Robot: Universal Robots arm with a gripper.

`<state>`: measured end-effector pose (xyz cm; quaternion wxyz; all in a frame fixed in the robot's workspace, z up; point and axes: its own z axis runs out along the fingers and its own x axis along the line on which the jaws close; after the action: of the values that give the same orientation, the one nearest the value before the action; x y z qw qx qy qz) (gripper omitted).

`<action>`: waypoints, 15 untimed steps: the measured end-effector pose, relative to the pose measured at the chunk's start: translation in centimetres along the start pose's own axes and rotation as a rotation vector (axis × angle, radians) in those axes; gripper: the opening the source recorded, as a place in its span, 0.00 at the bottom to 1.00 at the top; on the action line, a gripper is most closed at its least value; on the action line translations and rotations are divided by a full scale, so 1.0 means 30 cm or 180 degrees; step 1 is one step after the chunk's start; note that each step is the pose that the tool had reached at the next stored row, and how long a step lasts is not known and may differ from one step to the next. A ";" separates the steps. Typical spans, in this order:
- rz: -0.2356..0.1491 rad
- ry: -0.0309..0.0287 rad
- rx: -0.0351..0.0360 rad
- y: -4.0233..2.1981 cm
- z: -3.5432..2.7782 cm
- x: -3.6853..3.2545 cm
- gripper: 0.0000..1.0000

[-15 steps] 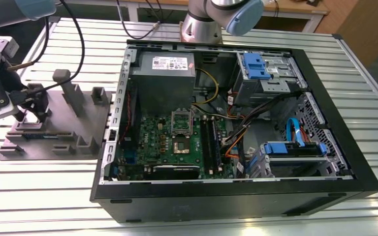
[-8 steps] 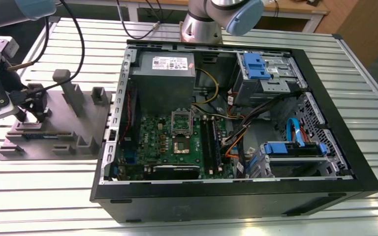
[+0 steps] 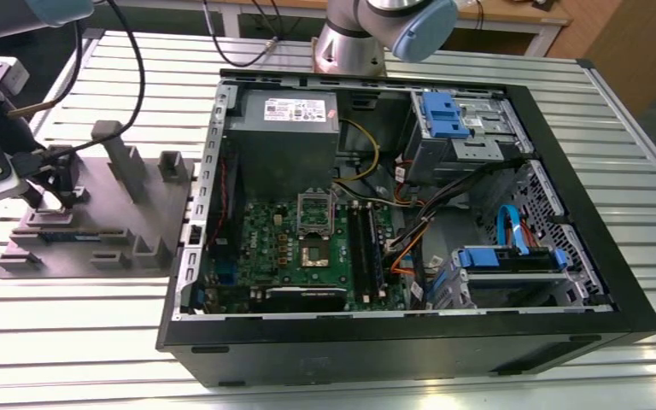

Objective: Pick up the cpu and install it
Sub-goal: 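Pick up the cpu and move it towards the insertion slot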

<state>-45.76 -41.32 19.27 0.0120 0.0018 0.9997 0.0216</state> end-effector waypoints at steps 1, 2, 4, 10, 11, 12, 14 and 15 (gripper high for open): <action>0.0000 0.0000 0.0000 0.000 -0.005 0.000 0.47; 0.0000 0.0000 0.0000 0.000 -0.010 0.000 0.47; 0.0000 0.0000 0.0000 0.001 -0.020 0.000 0.47; 0.0000 0.0000 0.0000 0.001 -0.029 -0.001 0.47; 0.0000 0.0000 0.0000 0.001 -0.030 -0.001 0.47; 0.0000 0.0000 0.0000 0.001 -0.030 -0.001 0.47; 0.0000 0.0000 0.0000 0.001 -0.032 -0.001 0.47; 0.0000 0.0000 0.0000 0.001 -0.034 -0.001 0.47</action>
<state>-45.76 -41.32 20.28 0.0120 0.0018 0.9997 0.0215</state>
